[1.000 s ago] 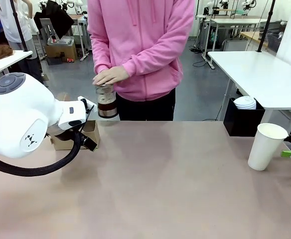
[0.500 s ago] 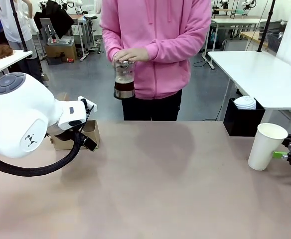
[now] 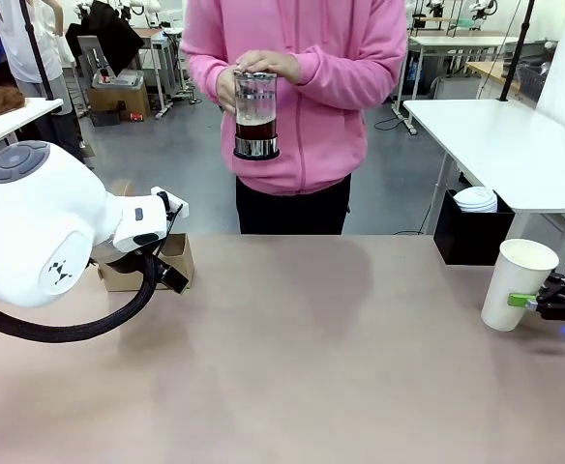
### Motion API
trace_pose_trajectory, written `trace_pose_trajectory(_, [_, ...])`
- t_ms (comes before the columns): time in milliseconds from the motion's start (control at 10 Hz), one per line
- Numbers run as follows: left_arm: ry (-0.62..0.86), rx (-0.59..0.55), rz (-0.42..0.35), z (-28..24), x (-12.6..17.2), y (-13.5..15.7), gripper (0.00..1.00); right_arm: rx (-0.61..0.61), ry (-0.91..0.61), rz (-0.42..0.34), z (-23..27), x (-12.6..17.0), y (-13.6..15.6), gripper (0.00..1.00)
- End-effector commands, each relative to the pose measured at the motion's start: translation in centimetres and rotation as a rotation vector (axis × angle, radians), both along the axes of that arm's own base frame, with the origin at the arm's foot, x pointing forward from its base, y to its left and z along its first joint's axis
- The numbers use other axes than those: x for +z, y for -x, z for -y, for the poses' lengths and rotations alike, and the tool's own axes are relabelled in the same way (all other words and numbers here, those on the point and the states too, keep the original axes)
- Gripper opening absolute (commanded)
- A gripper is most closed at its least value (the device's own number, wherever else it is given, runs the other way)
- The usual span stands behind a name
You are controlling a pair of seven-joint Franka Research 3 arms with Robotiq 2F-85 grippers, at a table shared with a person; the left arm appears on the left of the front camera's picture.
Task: Pour a drink into a cup and package it in a carrier.
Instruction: Pick up the 600 ml Paper Cup and place it in the middle top area of the table.
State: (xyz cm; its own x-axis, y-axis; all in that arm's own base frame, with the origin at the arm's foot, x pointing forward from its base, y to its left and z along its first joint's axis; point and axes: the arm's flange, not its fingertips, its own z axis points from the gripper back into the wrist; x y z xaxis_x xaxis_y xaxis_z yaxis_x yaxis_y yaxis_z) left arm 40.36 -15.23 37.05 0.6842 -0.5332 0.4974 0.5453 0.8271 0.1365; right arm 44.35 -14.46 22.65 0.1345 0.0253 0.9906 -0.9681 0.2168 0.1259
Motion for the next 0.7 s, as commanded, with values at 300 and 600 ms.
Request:
trace_pose_trajectory(300, [0.002,0.000,0.000,0.0,0.0,0.0,1.00,-0.019,-0.040,-0.047,1.0,0.3,-0.4,0.80])
trace_pose_trajectory(600, [0.002,0.000,0.000,0.0,0.0,0.0,1.00,-0.002,-0.008,-0.011,-0.3,-0.3,-0.5,0.80])
